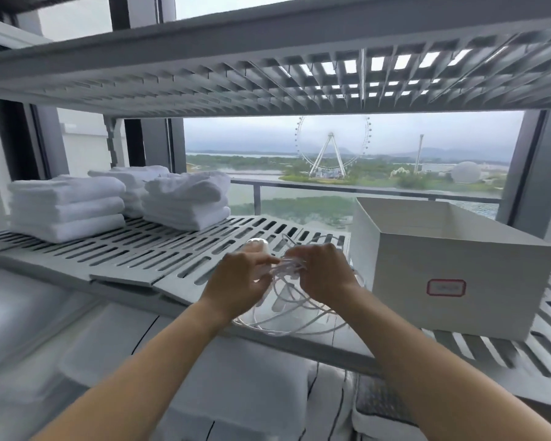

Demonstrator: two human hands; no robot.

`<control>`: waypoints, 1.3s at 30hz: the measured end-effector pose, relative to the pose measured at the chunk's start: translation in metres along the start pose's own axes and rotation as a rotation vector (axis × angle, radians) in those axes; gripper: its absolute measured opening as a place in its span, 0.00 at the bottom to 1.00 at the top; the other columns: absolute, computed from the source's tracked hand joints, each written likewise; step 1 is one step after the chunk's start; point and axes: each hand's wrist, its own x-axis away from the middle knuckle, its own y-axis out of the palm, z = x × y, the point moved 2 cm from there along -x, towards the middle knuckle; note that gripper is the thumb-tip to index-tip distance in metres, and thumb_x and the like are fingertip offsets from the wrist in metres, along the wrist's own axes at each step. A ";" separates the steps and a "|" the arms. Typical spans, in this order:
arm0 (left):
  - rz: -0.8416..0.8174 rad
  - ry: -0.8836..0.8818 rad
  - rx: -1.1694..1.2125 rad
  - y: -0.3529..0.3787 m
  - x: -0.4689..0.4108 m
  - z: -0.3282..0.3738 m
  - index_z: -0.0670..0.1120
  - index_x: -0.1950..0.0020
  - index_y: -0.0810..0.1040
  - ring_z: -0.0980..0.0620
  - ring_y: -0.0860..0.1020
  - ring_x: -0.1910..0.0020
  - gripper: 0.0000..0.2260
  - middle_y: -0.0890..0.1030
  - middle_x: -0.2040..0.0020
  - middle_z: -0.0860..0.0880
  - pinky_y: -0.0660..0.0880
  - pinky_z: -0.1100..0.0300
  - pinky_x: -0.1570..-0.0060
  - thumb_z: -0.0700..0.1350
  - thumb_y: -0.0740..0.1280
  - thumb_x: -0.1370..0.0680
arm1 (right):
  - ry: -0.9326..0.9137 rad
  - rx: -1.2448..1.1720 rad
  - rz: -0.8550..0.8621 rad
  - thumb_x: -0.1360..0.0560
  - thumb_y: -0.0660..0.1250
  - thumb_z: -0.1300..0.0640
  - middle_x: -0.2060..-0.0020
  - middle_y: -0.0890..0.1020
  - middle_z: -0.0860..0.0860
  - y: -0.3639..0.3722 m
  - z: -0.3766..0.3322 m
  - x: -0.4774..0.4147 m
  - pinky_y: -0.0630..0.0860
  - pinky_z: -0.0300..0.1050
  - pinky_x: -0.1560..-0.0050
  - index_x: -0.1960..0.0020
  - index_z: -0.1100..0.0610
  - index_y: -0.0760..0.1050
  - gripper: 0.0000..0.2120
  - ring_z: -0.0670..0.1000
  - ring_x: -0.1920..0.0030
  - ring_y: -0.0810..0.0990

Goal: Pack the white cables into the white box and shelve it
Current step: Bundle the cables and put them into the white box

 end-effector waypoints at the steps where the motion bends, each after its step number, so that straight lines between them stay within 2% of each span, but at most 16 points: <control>1: 0.026 0.000 -0.002 -0.005 -0.003 0.001 0.54 0.49 0.82 0.51 0.81 0.55 0.11 0.83 0.48 0.50 0.73 0.64 0.53 0.44 0.71 0.29 | -0.009 -0.014 0.044 0.31 0.61 0.68 0.57 0.85 0.50 -0.005 -0.003 -0.003 0.78 0.46 0.53 0.49 0.47 0.79 0.20 0.53 0.56 0.82; 4: 0.110 0.039 0.002 -0.021 -0.015 0.005 0.53 0.48 0.82 0.49 0.81 0.55 0.11 0.83 0.47 0.48 0.72 0.66 0.54 0.44 0.71 0.29 | -0.047 -0.027 0.175 0.32 0.61 0.69 0.57 0.85 0.51 -0.024 -0.011 -0.013 0.79 0.47 0.54 0.49 0.47 0.80 0.21 0.55 0.57 0.82; 9: 0.221 0.139 0.044 -0.048 -0.038 0.023 0.52 0.47 0.82 0.48 0.80 0.48 0.12 0.81 0.42 0.46 0.70 0.65 0.47 0.42 0.71 0.29 | -0.095 -0.054 0.375 0.34 0.63 0.69 0.57 0.85 0.50 -0.064 -0.018 -0.029 0.79 0.48 0.54 0.50 0.47 0.81 0.21 0.54 0.56 0.83; 14: 0.295 0.193 0.078 -0.056 -0.056 0.044 0.51 0.47 0.82 0.51 0.77 0.42 0.12 0.78 0.38 0.45 0.71 0.62 0.41 0.42 0.71 0.29 | -0.138 -0.133 0.485 0.36 0.63 0.70 0.56 0.85 0.52 -0.096 -0.011 -0.035 0.80 0.51 0.53 0.51 0.51 0.82 0.21 0.54 0.56 0.83; 17: 0.324 0.230 0.093 -0.051 -0.065 0.057 0.51 0.48 0.82 0.52 0.79 0.44 0.12 0.79 0.40 0.46 0.69 0.68 0.43 0.41 0.72 0.30 | -0.160 -0.135 0.538 0.37 0.64 0.71 0.59 0.85 0.53 -0.108 0.001 -0.035 0.80 0.51 0.57 0.53 0.51 0.82 0.20 0.55 0.59 0.83; 24: 0.326 0.285 0.156 -0.019 -0.084 0.091 0.52 0.51 0.83 0.56 0.77 0.48 0.12 0.82 0.44 0.48 0.66 0.76 0.48 0.39 0.72 0.31 | -0.122 -0.153 0.551 0.38 0.64 0.71 0.60 0.85 0.52 -0.126 0.049 -0.025 0.80 0.49 0.59 0.54 0.51 0.82 0.21 0.55 0.60 0.83; 28: 0.286 0.310 0.220 0.004 -0.098 0.122 0.51 0.51 0.83 0.58 0.76 0.43 0.12 0.80 0.42 0.47 0.67 0.75 0.45 0.38 0.73 0.32 | -0.045 -0.106 0.549 0.38 0.64 0.70 0.60 0.85 0.50 -0.143 0.088 -0.014 0.79 0.45 0.60 0.53 0.48 0.81 0.21 0.53 0.60 0.83; 31: 0.229 0.329 0.245 0.025 -0.107 0.145 0.51 0.52 0.83 0.56 0.74 0.38 0.13 0.78 0.39 0.45 0.66 0.72 0.39 0.36 0.72 0.32 | 0.049 -0.069 0.518 0.38 0.64 0.70 0.57 0.85 0.53 -0.153 0.125 -0.004 0.79 0.49 0.54 0.51 0.50 0.81 0.22 0.55 0.56 0.83; 34: 0.160 0.333 0.221 0.046 -0.112 0.159 0.51 0.52 0.83 0.56 0.72 0.36 0.13 0.77 0.38 0.47 0.64 0.72 0.38 0.36 0.71 0.32 | 0.180 -0.026 0.393 0.36 0.64 0.69 0.53 0.85 0.54 -0.155 0.157 0.003 0.78 0.50 0.48 0.48 0.51 0.81 0.21 0.56 0.50 0.82; 36: 0.130 0.310 0.203 0.058 -0.113 0.164 0.52 0.53 0.83 0.57 0.74 0.38 0.13 0.79 0.40 0.49 0.67 0.71 0.41 0.37 0.71 0.32 | 0.218 -0.003 0.299 0.35 0.64 0.68 0.52 0.85 0.52 -0.152 0.168 0.005 0.77 0.45 0.45 0.46 0.50 0.80 0.21 0.54 0.49 0.82; 39: 0.140 0.281 0.165 0.066 -0.115 0.168 0.52 0.55 0.83 0.57 0.76 0.48 0.12 0.82 0.47 0.48 0.68 0.71 0.52 0.37 0.71 0.33 | 0.199 0.040 0.254 0.34 0.66 0.66 0.52 0.85 0.52 -0.150 0.172 0.003 0.76 0.44 0.47 0.47 0.50 0.80 0.19 0.55 0.50 0.81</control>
